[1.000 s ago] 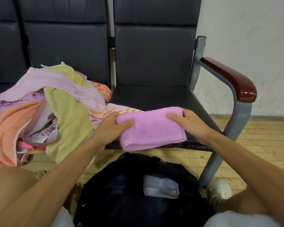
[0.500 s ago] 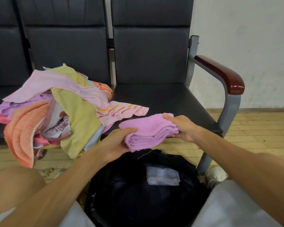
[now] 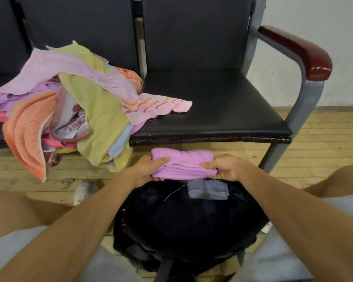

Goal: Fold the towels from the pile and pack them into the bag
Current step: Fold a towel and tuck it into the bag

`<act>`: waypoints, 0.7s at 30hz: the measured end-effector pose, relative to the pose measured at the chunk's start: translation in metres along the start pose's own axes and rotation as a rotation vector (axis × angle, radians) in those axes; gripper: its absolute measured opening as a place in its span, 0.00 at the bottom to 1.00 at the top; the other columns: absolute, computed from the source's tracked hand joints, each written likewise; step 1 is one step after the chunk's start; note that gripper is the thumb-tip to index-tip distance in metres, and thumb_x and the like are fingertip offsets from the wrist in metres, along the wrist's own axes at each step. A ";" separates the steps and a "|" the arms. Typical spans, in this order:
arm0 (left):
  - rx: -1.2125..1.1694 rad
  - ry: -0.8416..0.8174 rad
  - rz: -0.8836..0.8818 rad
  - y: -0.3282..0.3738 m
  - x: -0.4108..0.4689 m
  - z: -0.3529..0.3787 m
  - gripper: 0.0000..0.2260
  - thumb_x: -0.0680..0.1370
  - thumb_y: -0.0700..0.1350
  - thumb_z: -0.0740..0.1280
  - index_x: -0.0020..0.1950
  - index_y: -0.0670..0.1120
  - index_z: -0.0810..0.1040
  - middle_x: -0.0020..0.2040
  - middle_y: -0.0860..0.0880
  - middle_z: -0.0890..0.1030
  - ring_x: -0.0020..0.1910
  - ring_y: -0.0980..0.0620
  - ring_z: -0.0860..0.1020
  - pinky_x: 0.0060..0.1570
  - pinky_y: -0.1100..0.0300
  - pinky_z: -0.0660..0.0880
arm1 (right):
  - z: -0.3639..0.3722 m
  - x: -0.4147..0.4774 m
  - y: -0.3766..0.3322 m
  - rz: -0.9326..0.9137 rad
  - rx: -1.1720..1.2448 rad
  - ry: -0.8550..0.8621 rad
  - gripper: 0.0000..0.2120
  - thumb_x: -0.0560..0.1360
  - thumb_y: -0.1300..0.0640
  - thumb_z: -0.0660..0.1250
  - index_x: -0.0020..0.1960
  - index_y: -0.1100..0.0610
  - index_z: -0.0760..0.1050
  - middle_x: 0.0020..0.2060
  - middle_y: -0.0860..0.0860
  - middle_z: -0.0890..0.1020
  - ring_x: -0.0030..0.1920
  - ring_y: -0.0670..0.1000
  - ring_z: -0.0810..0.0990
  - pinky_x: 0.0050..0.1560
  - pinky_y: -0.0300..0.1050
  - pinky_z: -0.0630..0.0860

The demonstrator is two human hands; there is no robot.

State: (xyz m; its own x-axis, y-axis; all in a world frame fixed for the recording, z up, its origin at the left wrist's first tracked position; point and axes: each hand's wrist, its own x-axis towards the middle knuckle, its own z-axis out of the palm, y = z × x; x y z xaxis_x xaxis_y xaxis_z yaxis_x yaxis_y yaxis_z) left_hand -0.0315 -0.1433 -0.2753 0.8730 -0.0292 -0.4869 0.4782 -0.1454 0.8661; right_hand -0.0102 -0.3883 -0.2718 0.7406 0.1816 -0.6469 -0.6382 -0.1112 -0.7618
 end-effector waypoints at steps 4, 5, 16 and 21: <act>-0.173 0.052 -0.120 -0.053 0.043 0.006 0.26 0.75 0.49 0.72 0.69 0.40 0.69 0.63 0.44 0.77 0.60 0.47 0.77 0.46 0.57 0.77 | 0.003 0.039 0.036 0.024 -0.034 0.110 0.11 0.75 0.63 0.71 0.56 0.67 0.77 0.45 0.57 0.82 0.41 0.50 0.81 0.36 0.38 0.81; -0.202 0.072 -0.158 -0.066 0.053 0.008 0.27 0.76 0.48 0.72 0.70 0.39 0.67 0.64 0.43 0.77 0.61 0.46 0.77 0.44 0.58 0.77 | 0.004 0.050 0.046 0.045 -0.048 0.139 0.13 0.75 0.62 0.71 0.57 0.67 0.76 0.47 0.58 0.82 0.42 0.51 0.81 0.36 0.40 0.81; -0.194 0.356 -0.366 -0.171 0.127 0.015 0.17 0.75 0.36 0.68 0.62 0.34 0.74 0.55 0.36 0.80 0.54 0.39 0.80 0.52 0.50 0.78 | 0.042 0.165 0.129 0.150 -0.066 0.249 0.16 0.75 0.67 0.66 0.63 0.64 0.73 0.56 0.61 0.80 0.47 0.54 0.80 0.36 0.41 0.77; -0.311 0.467 -0.429 -0.194 0.146 0.024 0.19 0.76 0.35 0.67 0.66 0.38 0.72 0.58 0.38 0.78 0.55 0.40 0.78 0.57 0.48 0.77 | 0.068 0.190 0.151 0.008 0.008 0.396 0.07 0.76 0.65 0.64 0.50 0.56 0.77 0.44 0.53 0.82 0.48 0.56 0.81 0.49 0.51 0.81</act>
State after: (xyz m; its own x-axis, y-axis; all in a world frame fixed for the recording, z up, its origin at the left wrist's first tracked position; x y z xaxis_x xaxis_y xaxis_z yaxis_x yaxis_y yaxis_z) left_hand 0.0010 -0.1431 -0.5173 0.5178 0.4052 -0.7535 0.7339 0.2422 0.6346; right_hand 0.0196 -0.3040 -0.5076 0.7586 -0.2104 -0.6167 -0.6445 -0.1037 -0.7575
